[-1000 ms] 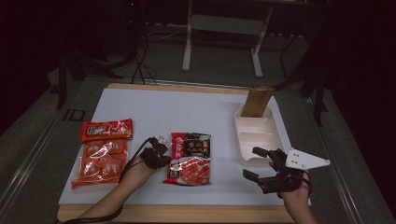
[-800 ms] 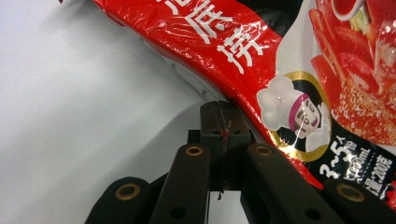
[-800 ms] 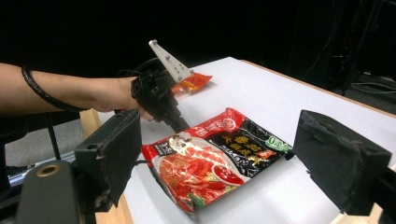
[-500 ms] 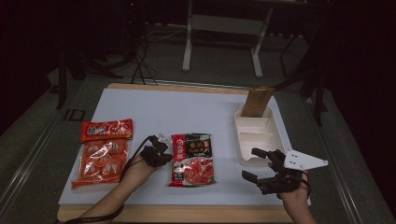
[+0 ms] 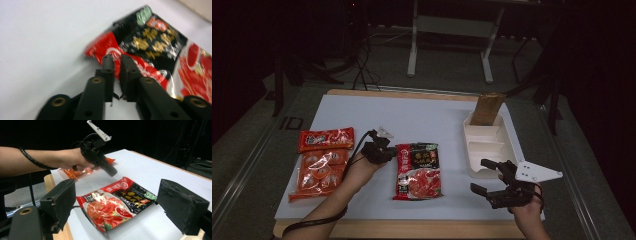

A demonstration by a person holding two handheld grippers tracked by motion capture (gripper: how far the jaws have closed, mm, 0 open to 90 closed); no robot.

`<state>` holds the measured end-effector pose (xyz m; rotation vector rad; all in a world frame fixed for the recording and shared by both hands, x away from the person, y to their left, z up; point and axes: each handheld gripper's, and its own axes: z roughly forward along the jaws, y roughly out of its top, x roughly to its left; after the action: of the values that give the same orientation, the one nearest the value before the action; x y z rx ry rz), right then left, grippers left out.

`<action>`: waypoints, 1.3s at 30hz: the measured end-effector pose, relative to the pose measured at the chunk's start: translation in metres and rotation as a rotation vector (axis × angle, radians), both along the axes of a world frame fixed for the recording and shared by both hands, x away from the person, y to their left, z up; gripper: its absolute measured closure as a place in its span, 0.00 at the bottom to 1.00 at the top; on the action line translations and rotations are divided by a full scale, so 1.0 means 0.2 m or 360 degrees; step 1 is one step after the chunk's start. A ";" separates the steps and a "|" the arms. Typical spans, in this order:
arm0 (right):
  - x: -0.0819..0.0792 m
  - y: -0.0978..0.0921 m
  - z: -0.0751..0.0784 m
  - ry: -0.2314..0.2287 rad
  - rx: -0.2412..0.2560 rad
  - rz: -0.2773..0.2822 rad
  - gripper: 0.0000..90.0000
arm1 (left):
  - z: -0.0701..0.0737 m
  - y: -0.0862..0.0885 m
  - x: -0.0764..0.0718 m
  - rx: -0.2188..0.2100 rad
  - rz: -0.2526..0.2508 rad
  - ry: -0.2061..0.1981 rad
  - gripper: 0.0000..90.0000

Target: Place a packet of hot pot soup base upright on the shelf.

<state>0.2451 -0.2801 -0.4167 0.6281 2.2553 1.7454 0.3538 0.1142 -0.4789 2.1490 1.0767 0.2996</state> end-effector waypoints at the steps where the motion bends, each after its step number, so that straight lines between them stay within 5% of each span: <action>1: 0.00 0.00 0.00 -0.0001 0.0006 0.0004 0.18 | 0.00 0.00 0.01 -0.0029 0.0010 -0.0019 0.90; 12: -0.01 0.00 0.00 -0.0086 -0.0056 -0.0020 0.17 | 0.00 -0.01 0.11 -0.0117 0.0014 -0.0052 0.65; 15: -0.01 0.00 0.00 -0.0107 -0.0064 -0.0062 0.17 | 0.00 -0.01 0.13 -0.0119 0.0009 -0.0066 0.65; 25: -0.01 -0.01 0.00 -0.0042 -0.0062 -0.0084 0.13 | -0.06 0.01 0.21 -0.0117 0.0069 -0.0078 0.47; 31: 0.00 -0.01 0.00 -0.0017 -0.0032 -0.0085 0.13 | -0.11 0.00 0.24 -0.0135 0.0075 -0.0024 0.42; 34: 0.00 -0.01 -0.01 -0.0009 -0.0039 -0.0085 0.13 | -0.14 0.01 0.26 -0.0209 0.0069 0.0027 0.41; 39: -0.01 0.02 -0.02 -0.0008 -0.0096 -0.0079 0.13 | -0.18 0.00 0.26 -0.0183 0.0028 0.0085 0.40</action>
<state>0.2438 -0.2771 -0.4203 0.6606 2.2598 1.6478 0.4055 0.1138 -0.5145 2.0568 1.1161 0.1845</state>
